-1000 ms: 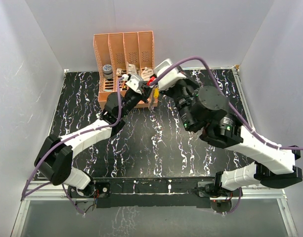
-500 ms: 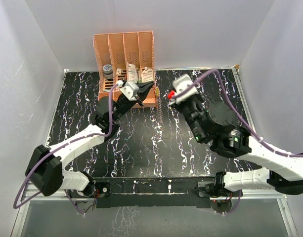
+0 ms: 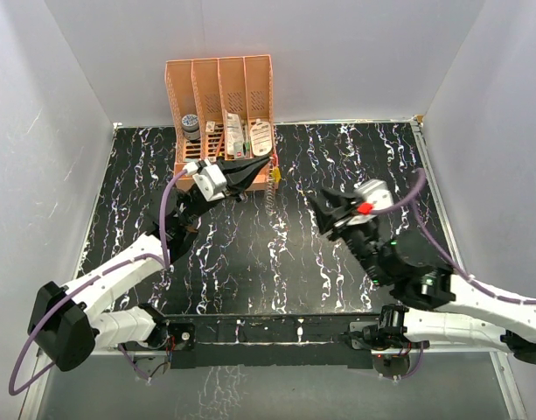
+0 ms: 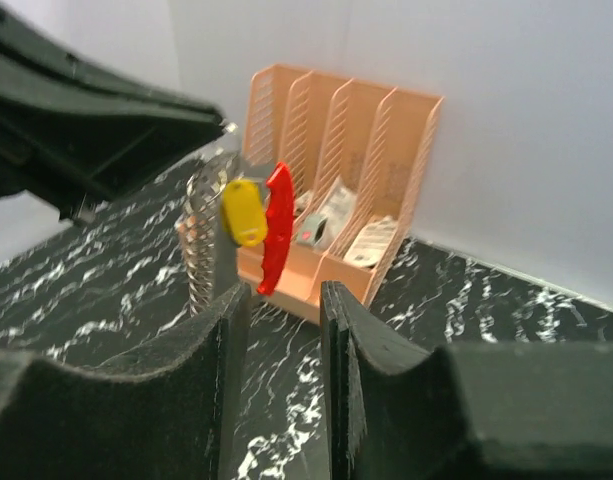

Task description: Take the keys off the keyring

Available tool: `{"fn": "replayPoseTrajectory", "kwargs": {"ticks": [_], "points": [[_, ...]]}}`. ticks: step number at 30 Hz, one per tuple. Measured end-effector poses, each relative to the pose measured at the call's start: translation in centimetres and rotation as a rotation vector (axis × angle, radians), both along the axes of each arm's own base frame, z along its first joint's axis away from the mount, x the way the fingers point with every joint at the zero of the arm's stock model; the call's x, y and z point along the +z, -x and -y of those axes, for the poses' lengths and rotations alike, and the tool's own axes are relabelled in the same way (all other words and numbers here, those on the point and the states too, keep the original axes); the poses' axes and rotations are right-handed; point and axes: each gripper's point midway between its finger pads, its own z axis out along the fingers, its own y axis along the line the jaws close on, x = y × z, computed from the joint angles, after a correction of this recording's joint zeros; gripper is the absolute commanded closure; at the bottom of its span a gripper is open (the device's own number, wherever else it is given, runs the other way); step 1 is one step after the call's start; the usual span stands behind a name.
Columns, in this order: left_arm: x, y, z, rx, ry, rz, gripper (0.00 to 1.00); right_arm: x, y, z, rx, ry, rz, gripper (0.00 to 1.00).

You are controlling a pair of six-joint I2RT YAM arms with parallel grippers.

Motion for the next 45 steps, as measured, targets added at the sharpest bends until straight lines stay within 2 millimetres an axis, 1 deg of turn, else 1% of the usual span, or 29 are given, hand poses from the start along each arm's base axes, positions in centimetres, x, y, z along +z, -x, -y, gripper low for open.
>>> {"fn": "replayPoseTrajectory", "kwargs": {"ticks": [2, 5, 6, 7, 8, 9, 13, 22, 26, 29, 35, 45], "points": [[-0.4, 0.5, 0.2, -0.028, -0.006, -0.001, 1.00, -2.1, -0.1, -2.0, 0.036, 0.019, -0.020, 0.68], [-0.6, 1.2, 0.5, -0.065, -0.014, -0.001, 1.00, -4.4, -0.2, -4.1, 0.078, 0.052, -0.038, 0.68], [-0.6, 1.5, 0.5, -0.080, -0.016, -0.001, 1.00, -5.0, -0.2, -4.7, 0.091, 0.062, -0.040, 0.66], [-0.5, 1.8, 0.6, -0.094, -0.015, -0.001, 1.00, -5.4, -0.2, -5.0, 0.101, 0.065, -0.042, 0.62], [-0.4, 2.2, 0.6, -0.109, -0.014, 0.001, 1.00, -5.4, -0.1, -5.3, 0.110, 0.058, -0.038, 0.59], [-0.2, 2.5, 0.6, -0.123, -0.010, 0.003, 1.00, -5.3, 0.0, -5.4, 0.118, 0.048, -0.034, 0.59], [0.7, 3.9, 0.4, -0.174, 0.015, 0.014, 1.00, -3.7, 0.1, -5.4, 0.127, -0.013, -0.005, 0.60], [1.6, 6.1, 0.0, -0.264, 0.068, 0.007, 1.00, -0.7, 0.0, -4.1, 0.089, -0.073, 0.085, 0.61], [2.3, 6.9, -0.1, -0.308, 0.100, 0.013, 1.00, -0.1, 0.0, -3.9, 0.082, -0.082, 0.109, 0.61], [2.5, 7.2, 0.1, -0.335, 0.116, 0.012, 1.00, 0.0, 0.0, -4.2, 0.087, -0.085, 0.112, 0.60], [1.8, 6.9, 0.7, -0.363, 0.116, -0.026, 1.00, -0.4, 0.2, -5.1, 0.121, -0.083, 0.104, 0.56], [1.9, 7.3, 0.8, -0.384, 0.124, -0.027, 1.00, -1.3, 0.0, -6.7, 0.145, -0.058, 0.099, 0.56]]}}
